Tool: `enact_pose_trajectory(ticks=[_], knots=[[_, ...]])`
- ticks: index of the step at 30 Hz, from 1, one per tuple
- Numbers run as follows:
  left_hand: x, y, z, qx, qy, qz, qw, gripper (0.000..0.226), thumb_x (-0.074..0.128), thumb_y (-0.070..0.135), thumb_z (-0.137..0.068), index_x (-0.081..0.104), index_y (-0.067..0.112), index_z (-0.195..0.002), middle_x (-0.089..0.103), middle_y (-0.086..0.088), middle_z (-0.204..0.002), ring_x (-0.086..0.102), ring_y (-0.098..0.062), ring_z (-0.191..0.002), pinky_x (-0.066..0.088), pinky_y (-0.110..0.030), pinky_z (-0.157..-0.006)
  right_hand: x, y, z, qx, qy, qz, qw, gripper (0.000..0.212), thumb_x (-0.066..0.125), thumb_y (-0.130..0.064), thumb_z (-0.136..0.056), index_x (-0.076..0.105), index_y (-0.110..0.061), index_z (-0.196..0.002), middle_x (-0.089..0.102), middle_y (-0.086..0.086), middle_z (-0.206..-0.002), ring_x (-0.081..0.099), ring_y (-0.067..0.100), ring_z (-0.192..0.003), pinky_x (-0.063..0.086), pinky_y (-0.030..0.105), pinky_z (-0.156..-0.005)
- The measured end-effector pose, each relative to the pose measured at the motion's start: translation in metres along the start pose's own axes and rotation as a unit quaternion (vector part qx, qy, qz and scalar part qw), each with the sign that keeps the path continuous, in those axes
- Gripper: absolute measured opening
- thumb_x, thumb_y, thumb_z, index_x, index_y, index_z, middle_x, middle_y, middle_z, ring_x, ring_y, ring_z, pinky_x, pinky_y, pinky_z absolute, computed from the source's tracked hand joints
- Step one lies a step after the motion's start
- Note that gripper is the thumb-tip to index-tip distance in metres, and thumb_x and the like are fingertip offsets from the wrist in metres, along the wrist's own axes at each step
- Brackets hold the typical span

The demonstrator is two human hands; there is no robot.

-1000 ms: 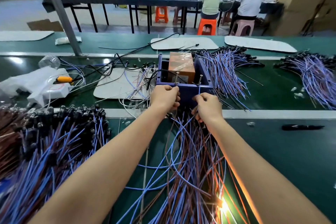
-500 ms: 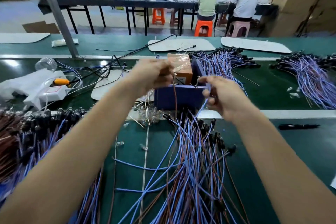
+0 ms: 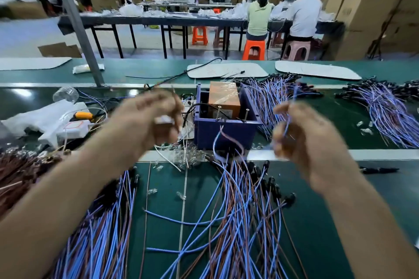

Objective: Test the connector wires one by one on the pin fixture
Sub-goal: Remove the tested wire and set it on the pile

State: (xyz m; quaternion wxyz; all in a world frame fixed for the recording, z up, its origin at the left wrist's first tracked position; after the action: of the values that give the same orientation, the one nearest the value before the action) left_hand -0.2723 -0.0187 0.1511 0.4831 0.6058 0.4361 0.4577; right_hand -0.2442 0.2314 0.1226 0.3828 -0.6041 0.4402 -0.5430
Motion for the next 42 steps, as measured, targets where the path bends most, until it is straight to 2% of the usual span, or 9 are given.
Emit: enact_pose_trajectory(ticks=[4, 9, 13, 16, 20, 27, 31, 36, 42], knots=[[0.003, -0.084, 0.057, -0.175, -0.184, -0.164, 0.953, 0.013, 0.055, 0.016, -0.09, 0.063, 0.005, -0.093, 0.068, -0.007, -0.071, 0.059, -0.019, -0.054, 0.051, -0.028, -0.055, -0.008, 0.072, 0.04, 0.167, -0.079, 0.13, 0.974, 0.036, 0.047, -0.049, -0.083, 0.072, -0.023, -0.084, 0.063, 0.012, -0.059, 0.053, 0.019, -0.039, 0.041, 0.022, -0.039], [-0.004, -0.111, 0.082, -0.214, -0.427, -0.219, 0.851, 0.028, 0.047, 0.023, -0.099, 0.06, 0.027, -0.124, 0.067, 0.011, -0.113, 0.063, -0.009, -0.089, 0.05, -0.028, -0.087, 0.006, 0.124, 0.064, 0.314, -0.225, 0.033, 0.922, 0.081, 0.02, -0.072, -0.079, 0.076, -0.017, -0.101, 0.072, 0.013, -0.072, 0.057, 0.016, -0.04, 0.046, 0.022, -0.043], [0.0, -0.113, 0.071, -0.259, -0.484, -0.127, 0.826, 0.048, 0.042, 0.031, -0.091, 0.052, 0.017, -0.136, 0.06, -0.002, -0.126, 0.059, 0.007, -0.085, 0.044, -0.014, -0.081, 0.019, 0.143, 0.072, 0.163, -0.19, 0.141, 0.958, 0.069, 0.026, -0.071, -0.086, 0.078, -0.027, -0.079, 0.064, -0.003, -0.057, 0.047, 0.009, -0.039, 0.035, 0.019, -0.04], [0.01, -0.126, 0.051, -0.262, -0.432, -0.082, 0.859, 0.076, 0.04, 0.07, -0.084, 0.05, 0.014, -0.134, 0.057, -0.009, -0.115, 0.057, -0.005, -0.071, 0.043, -0.015, -0.062, 0.021, 0.151, 0.078, -0.159, -0.1, 0.402, 0.896, 0.052, 0.043, -0.061, -0.092, 0.063, -0.026, -0.058, 0.053, -0.009, -0.05, 0.043, 0.004, -0.043, 0.027, 0.017, -0.045], [-0.008, -0.146, 0.03, -0.244, -0.244, -0.356, 0.869, 0.048, 0.056, 0.081, -0.065, 0.055, 0.041, -0.092, 0.063, 0.012, -0.082, 0.052, -0.006, -0.056, 0.042, -0.02, -0.054, 0.024, 0.16, 0.073, -0.27, -0.075, 0.562, 0.778, 0.033, 0.054, -0.044, -0.084, 0.063, -0.027, -0.057, 0.055, -0.013, -0.053, 0.051, 0.001, -0.047, 0.037, 0.013, -0.044], [-0.076, -0.127, 0.06, -0.098, -0.091, -0.802, 0.582, 0.051, 0.054, 0.057, -0.087, 0.04, 0.037, -0.132, 0.041, 0.007, -0.132, 0.046, -0.012, -0.12, 0.042, -0.029, -0.089, 0.026, 0.167, 0.07, -0.251, -0.169, 0.615, 0.728, 0.029, 0.05, -0.054, -0.085, 0.063, -0.042, -0.062, 0.054, -0.02, -0.059, 0.051, -0.01, -0.056, 0.04, 0.002, -0.053], [-0.075, -0.138, 0.068, 0.017, -0.072, -0.759, 0.646, 0.07, 0.095, 0.005, -0.03, 0.06, 0.023, -0.087, 0.063, -0.005, -0.075, 0.063, -0.026, -0.058, 0.049, -0.03, -0.041, 0.027, 0.165, 0.069, -0.253, -0.151, 0.623, 0.725, 0.029, 0.048, -0.053, -0.081, 0.059, -0.039, -0.058, 0.051, -0.016, -0.057, 0.05, -0.008, -0.053, 0.038, 0.007, -0.046], [-0.082, -0.149, 0.059, -0.054, 0.041, -0.749, 0.659, 0.033, 0.055, 0.005, -0.089, 0.06, 0.016, -0.119, 0.055, -0.005, -0.107, 0.05, -0.024, -0.1, 0.044, -0.032, -0.083, 0.03, 0.161, 0.072, -0.215, -0.143, 0.629, 0.733, 0.021, 0.056, -0.051, -0.072, 0.063, -0.039, -0.057, 0.054, -0.02, -0.055, 0.051, -0.007, -0.049, 0.037, 0.008, -0.04], [-0.067, -0.144, 0.046, -0.123, 0.085, -0.74, 0.656, 0.03, 0.053, 0.024, -0.094, 0.045, 0.022, -0.123, 0.059, -0.002, -0.112, 0.056, -0.024, -0.107, 0.044, -0.036, -0.086, 0.031, 0.158, 0.077, -0.146, -0.17, 0.575, 0.787, 0.027, 0.055, -0.044, -0.09, 0.072, -0.023, -0.087, 0.069, -0.01, -0.08, 0.063, 0.009, -0.07, 0.052, 0.023, -0.064]])
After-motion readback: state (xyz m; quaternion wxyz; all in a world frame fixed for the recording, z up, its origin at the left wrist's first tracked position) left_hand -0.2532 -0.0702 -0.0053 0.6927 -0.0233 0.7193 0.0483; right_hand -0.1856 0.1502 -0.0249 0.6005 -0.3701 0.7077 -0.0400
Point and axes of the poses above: each hand's wrist, its own z-axis away from the middle knuckle, its own x-axis out of the palm, y = z × x, the point moved 3 cm from there along -z, towards the middle knuckle
